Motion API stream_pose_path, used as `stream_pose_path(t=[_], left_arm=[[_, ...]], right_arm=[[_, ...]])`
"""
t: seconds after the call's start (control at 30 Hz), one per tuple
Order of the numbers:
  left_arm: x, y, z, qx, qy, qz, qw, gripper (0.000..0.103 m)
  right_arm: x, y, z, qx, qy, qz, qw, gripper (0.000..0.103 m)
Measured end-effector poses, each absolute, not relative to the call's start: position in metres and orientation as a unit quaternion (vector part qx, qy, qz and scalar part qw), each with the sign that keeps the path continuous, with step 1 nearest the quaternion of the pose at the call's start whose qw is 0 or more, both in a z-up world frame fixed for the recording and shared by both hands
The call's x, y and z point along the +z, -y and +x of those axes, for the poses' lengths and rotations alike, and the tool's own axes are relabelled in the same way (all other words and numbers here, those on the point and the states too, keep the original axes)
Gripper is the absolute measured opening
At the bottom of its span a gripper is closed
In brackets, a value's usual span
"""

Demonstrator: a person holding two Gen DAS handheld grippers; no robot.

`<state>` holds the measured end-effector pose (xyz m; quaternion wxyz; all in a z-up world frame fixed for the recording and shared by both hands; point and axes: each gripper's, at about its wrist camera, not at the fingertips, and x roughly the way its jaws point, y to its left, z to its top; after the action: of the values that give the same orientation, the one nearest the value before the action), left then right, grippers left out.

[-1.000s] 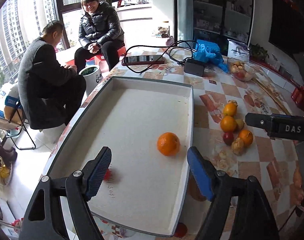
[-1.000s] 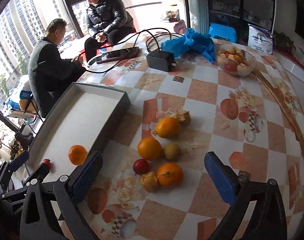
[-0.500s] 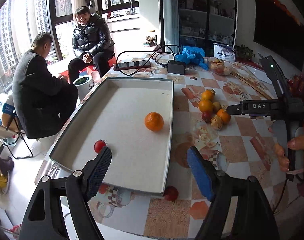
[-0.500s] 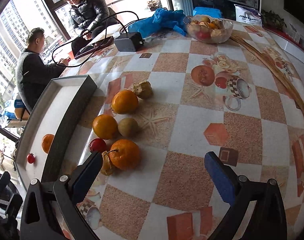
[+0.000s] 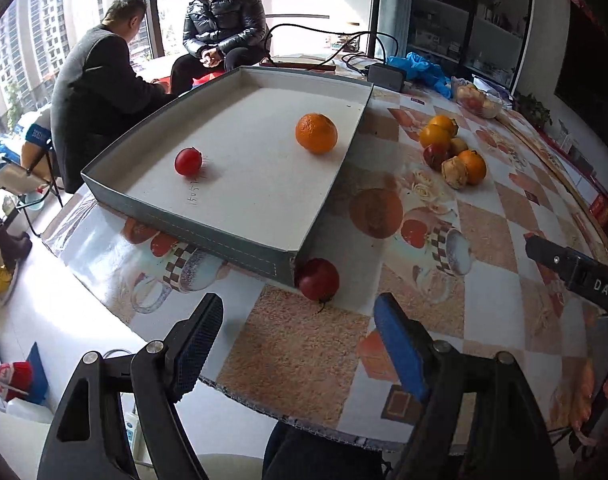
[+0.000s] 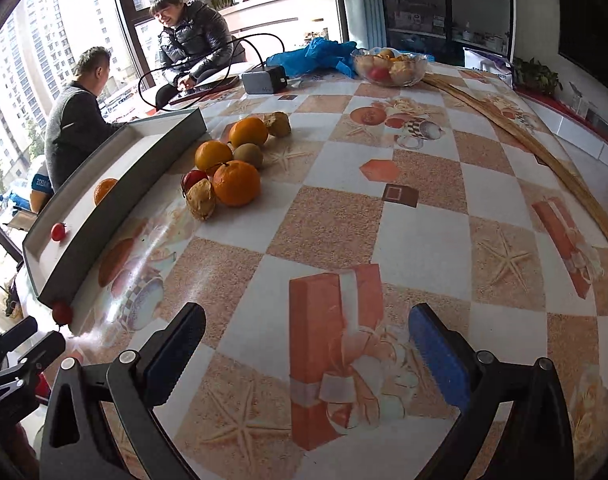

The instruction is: Organize fruits

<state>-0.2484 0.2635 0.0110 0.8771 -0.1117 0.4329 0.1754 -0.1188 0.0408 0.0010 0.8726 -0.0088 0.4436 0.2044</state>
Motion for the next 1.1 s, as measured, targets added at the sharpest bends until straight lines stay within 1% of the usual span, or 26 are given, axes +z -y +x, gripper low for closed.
stream_pose_path(t=[0.07,0.13,0.17,0.2,0.23,0.3,0.47,0.57,0.73,0.83,0.9,1.1], left_arm=[[0.008,-0.268,-0.24,0.194,-0.43,-0.135,0.871,0.079],[0.009,-0.269,-0.235,0.208,-0.425,-0.142,0.87,0.071],[0.008,-0.268,-0.232,0.22,-0.427,-0.138,0.866,0.063],[0.007,-0.267,-0.23,0.23,-0.428,-0.131,0.864,0.05],[0.008,-0.266,-0.23,0.235,-0.428,-0.128,0.863,0.046],[0.009,-0.266,-0.236,0.235,-0.428,-0.139,0.861,0.023],[0.013,-0.267,-0.26,0.209,-0.423,-0.164,0.866,0.023],[0.013,-0.25,-0.262,0.186,-0.431,-0.132,0.873,0.023],[0.012,-0.224,-0.237,0.154,-0.433,-0.094,0.883,0.023],[0.012,-0.22,-0.213,0.144,-0.434,-0.081,0.886,0.023],[0.011,-0.219,-0.197,0.139,-0.433,-0.07,0.888,0.023],[0.009,-0.22,-0.166,0.133,-0.431,-0.054,0.891,0.023]], right_arm=[[0.002,-0.038,-0.116,0.207,-0.441,0.006,0.873,0.102],[0.002,-0.038,-0.116,0.208,-0.439,0.009,0.874,0.102],[0.002,-0.037,-0.116,0.209,-0.439,0.01,0.874,0.102],[0.002,-0.037,-0.116,0.209,-0.438,0.011,0.874,0.102],[0.002,-0.037,-0.115,0.21,-0.438,0.013,0.874,0.102],[0.002,-0.035,-0.116,0.212,-0.437,0.017,0.874,0.102],[0.002,-0.035,-0.116,0.213,-0.436,0.02,0.874,0.102],[0.002,-0.035,-0.116,0.213,-0.436,0.02,0.874,0.102],[0.001,-0.04,-0.116,0.208,-0.443,-0.002,0.872,0.103],[-0.001,-0.054,-0.109,0.203,-0.462,-0.058,0.862,0.103],[-0.001,-0.061,-0.101,0.207,-0.472,-0.076,0.854,0.103],[0.01,-0.068,-0.057,0.225,-0.482,0.0,0.847,0.102]])
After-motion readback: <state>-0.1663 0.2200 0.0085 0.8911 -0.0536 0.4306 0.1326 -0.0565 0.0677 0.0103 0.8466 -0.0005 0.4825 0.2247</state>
